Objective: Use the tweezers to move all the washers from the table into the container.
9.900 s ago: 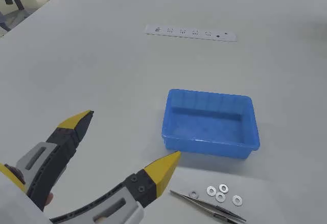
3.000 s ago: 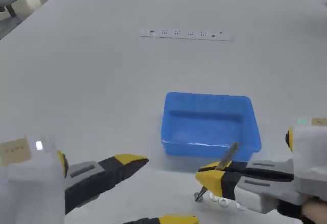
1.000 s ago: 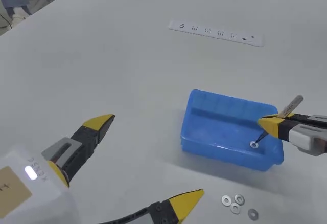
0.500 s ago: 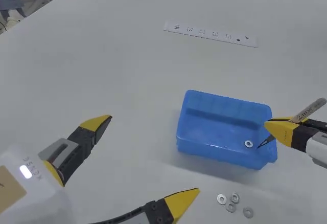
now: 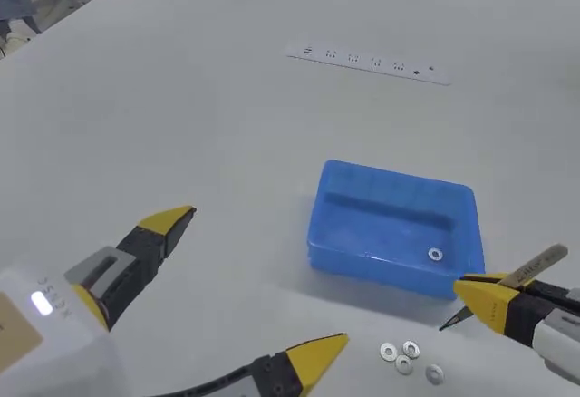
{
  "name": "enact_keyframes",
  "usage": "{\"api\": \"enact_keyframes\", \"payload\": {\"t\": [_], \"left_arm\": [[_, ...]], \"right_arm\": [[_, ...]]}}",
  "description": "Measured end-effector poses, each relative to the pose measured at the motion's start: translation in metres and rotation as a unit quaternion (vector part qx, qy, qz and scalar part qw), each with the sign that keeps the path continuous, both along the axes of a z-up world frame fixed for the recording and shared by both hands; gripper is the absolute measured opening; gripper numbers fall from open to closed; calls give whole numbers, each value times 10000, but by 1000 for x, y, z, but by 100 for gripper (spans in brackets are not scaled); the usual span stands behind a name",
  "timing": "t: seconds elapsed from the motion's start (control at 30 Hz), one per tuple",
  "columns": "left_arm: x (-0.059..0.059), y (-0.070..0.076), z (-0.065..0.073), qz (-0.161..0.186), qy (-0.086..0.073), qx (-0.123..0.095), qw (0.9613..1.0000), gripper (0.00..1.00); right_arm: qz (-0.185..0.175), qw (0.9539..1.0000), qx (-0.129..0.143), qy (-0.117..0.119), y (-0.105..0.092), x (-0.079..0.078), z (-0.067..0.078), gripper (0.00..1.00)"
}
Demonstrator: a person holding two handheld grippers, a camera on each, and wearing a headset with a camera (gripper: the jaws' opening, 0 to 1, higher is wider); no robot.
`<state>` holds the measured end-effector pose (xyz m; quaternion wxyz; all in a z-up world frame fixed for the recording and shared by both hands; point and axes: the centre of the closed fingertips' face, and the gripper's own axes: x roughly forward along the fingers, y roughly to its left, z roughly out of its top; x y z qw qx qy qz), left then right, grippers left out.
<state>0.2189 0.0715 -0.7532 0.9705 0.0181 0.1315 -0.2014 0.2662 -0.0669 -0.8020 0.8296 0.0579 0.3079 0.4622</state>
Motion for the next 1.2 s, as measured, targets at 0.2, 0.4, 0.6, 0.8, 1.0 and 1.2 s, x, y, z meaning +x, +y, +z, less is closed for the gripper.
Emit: {"api": "enact_keyframes", "payload": {"t": [0.2, 0.4, 0.6, 0.8, 1.0, 1.2], "left_arm": [[0, -1, -1, -19, 22, 13, 10000, 90], [0, -1, -2, -26, 50, 23, 10000, 90], [0, -2, -3, -31, 75, 29, 10000, 90], [1, -1, -4, -24, 79, 38, 10000, 90], [0, -1, -4, -32, 84, 52, 9999, 89], [1, -1, -3, -30, 71, 35, 10000, 89]], "right_arm": [[28, 9997, -143, 193, -3, -12, -20, 4], [101, 9993, -239, 251, -2, -18, -31, 4], [189, 9992, -314, 184, -1, -20, -34, 4], [488, 9967, -612, -204, 4, -26, -33, 4], [1108, 9811, -1197, -1039, 13, -38, -32, 4], [1184, 9745, -1316, -1379, 13, -41, -34, 3]]}}
